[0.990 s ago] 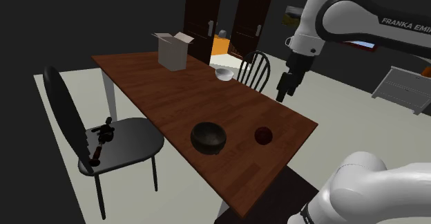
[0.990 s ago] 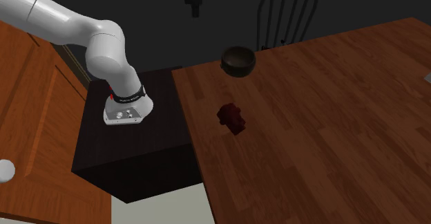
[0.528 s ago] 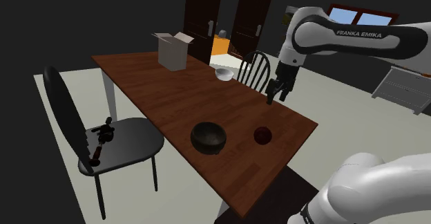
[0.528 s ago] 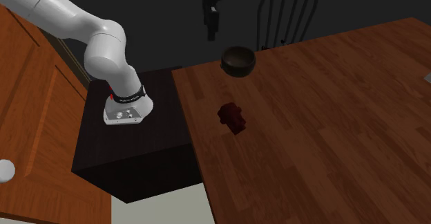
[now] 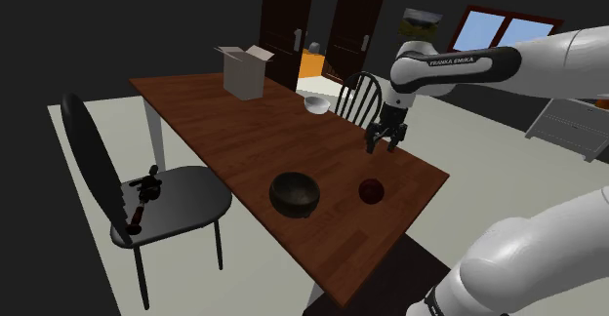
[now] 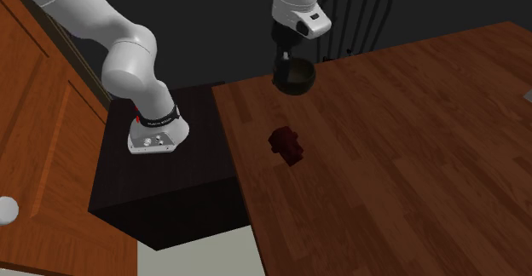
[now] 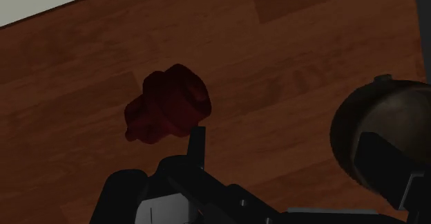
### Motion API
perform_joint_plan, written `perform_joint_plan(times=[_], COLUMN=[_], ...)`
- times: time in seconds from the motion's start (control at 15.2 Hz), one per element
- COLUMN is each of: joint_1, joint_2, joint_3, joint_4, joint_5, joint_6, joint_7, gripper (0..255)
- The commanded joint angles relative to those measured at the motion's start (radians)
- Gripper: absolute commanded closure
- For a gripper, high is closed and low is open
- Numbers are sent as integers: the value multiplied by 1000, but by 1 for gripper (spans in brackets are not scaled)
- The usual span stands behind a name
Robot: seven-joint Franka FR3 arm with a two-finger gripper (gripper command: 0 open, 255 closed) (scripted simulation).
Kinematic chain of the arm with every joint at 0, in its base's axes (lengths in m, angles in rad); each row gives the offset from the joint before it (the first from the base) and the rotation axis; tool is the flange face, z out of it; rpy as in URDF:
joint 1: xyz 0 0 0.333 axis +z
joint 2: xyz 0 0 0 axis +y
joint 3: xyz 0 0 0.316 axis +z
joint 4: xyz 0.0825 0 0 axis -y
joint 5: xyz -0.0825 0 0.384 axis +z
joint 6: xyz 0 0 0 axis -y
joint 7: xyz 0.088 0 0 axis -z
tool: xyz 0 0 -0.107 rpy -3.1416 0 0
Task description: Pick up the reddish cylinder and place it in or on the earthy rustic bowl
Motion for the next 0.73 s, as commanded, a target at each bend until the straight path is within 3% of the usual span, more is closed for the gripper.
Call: perform_joint_plan(times=[0.0, 0.66], joint_1=[-14, -87], joint_2=[60, 395], joint_3=[-22, -129], joint_4=[10, 111], joint_5=[12, 134], joint_6=[39, 198], joint_7=[10, 6], gripper=[0, 0])
